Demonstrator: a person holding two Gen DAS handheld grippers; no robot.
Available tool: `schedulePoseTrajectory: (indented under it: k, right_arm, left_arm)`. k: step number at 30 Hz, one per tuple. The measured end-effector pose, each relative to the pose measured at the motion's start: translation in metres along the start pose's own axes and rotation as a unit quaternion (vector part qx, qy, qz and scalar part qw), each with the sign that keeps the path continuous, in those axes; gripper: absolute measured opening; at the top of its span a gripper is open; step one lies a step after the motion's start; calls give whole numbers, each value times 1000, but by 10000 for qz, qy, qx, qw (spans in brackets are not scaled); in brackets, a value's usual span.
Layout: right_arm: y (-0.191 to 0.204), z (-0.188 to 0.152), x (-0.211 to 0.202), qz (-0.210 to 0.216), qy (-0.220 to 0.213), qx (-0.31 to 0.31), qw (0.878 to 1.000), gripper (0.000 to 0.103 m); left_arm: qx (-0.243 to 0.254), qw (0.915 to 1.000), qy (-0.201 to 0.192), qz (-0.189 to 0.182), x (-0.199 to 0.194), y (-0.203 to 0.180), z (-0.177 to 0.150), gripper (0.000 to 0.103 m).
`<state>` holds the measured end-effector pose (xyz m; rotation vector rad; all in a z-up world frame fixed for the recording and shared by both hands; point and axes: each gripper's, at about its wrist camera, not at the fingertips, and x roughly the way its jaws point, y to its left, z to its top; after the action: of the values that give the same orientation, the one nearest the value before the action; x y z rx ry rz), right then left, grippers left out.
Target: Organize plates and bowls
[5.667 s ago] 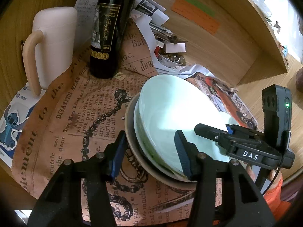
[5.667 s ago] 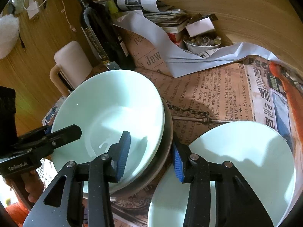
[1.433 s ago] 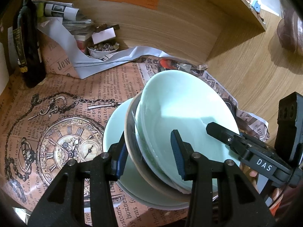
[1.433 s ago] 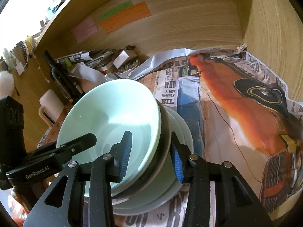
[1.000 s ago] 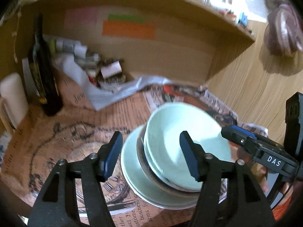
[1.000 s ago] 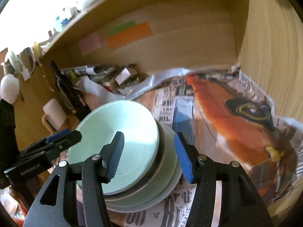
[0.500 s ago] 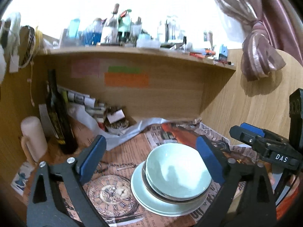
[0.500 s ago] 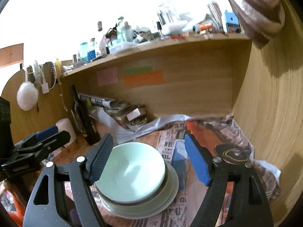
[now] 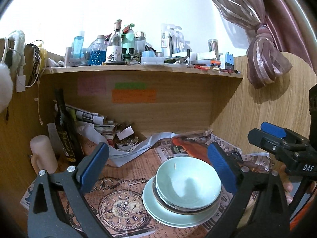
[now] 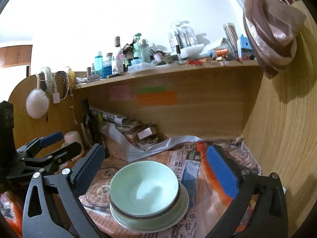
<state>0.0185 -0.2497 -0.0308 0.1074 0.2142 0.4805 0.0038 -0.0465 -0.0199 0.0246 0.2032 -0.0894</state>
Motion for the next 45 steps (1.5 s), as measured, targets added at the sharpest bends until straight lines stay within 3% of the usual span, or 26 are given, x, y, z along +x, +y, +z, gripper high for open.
schedulePoseTrajectory:
  k: [45]
  right_arm:
    - [6,2,-4,55,-121,26,9999,103]
  left_arm:
    - [14,10000,-42,3,-3,-1,-1,103]
